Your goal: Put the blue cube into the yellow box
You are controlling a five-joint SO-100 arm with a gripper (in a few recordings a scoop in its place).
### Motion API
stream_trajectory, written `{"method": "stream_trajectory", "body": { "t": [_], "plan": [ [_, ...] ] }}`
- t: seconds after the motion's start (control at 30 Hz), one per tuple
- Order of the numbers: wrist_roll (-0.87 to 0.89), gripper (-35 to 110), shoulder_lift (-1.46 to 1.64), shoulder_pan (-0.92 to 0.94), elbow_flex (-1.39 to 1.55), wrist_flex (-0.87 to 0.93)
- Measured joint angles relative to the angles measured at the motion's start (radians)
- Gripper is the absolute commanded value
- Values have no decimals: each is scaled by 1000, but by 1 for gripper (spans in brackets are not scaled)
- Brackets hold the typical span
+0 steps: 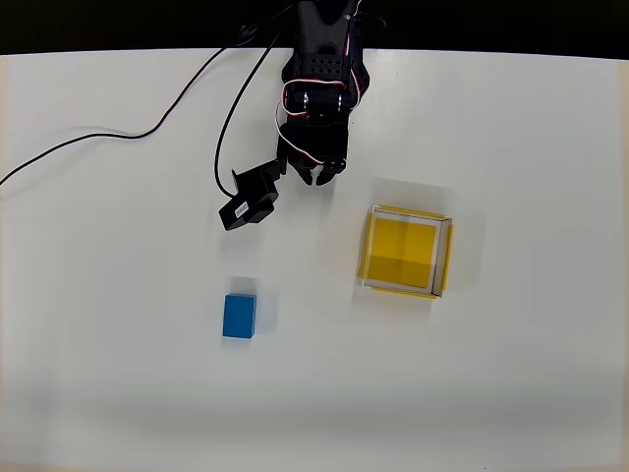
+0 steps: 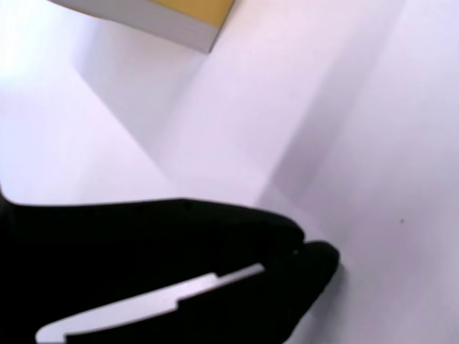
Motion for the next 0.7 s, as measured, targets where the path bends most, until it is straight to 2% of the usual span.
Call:
{"method": "stream_trajectory", "body": {
  "t": [0.3, 0.7],
  "plan": [
    [152, 1, 0, 23, 0, -5],
    [103, 1, 0, 54, 0, -5]
  ]
}}
